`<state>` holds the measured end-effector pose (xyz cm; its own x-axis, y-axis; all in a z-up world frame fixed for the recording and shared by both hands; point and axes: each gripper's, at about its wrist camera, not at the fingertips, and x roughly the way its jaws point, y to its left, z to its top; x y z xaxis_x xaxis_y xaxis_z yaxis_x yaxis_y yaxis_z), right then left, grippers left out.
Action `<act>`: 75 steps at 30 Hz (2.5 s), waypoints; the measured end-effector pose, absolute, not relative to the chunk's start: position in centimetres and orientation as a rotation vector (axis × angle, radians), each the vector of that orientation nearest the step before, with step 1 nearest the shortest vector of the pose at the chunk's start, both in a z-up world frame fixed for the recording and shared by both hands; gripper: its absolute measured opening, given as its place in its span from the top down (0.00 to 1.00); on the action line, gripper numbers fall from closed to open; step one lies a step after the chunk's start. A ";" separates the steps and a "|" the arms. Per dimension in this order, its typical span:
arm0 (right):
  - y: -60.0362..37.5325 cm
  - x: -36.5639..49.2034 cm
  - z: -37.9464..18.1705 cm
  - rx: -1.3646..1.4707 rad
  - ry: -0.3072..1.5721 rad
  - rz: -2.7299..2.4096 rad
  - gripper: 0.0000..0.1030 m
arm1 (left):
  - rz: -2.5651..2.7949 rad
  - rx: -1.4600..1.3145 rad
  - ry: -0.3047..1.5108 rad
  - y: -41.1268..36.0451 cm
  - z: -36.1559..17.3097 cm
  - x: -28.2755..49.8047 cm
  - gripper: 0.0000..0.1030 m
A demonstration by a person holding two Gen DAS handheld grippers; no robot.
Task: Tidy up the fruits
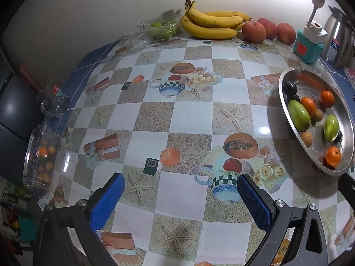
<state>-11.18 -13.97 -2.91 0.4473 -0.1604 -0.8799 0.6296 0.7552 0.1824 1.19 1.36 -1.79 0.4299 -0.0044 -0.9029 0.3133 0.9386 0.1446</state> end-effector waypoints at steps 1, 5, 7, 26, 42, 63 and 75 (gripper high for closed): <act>-13.9 -11.1 -2.9 0.533 0.998 -0.519 0.09 | -0.203 0.312 1.113 1.4 -1.8 1.2 0.01; -13.7 -11.0 -2.8 0.519 1.000 -0.513 0.09 | -0.206 0.313 1.113 1.3 -1.8 1.1 0.01; -13.7 -10.9 -2.9 0.520 1.005 -0.508 0.09 | -0.205 0.312 1.111 1.3 -1.7 1.1 0.01; -13.7 -10.9 -3.1 0.518 1.017 -0.509 0.09 | -0.197 0.305 1.116 1.5 -1.8 1.2 0.00; -13.6 -10.8 -3.3 0.519 1.025 -0.510 0.09 | -0.196 0.306 1.117 1.7 -1.9 1.2 0.00; -13.6 -10.8 -3.4 0.520 1.028 -0.511 0.09 | -0.193 0.309 1.117 1.7 -2.0 1.2 0.00; -13.5 -10.8 -3.6 0.520 1.030 -0.510 0.09 | -0.194 0.310 1.117 1.8 -2.0 1.2 0.00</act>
<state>-10.81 -13.53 -3.57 0.4226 -0.1510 -0.8937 0.6195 0.7679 0.1631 1.20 1.77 -2.01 0.4283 0.0018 -0.9036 0.3067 0.9403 0.1473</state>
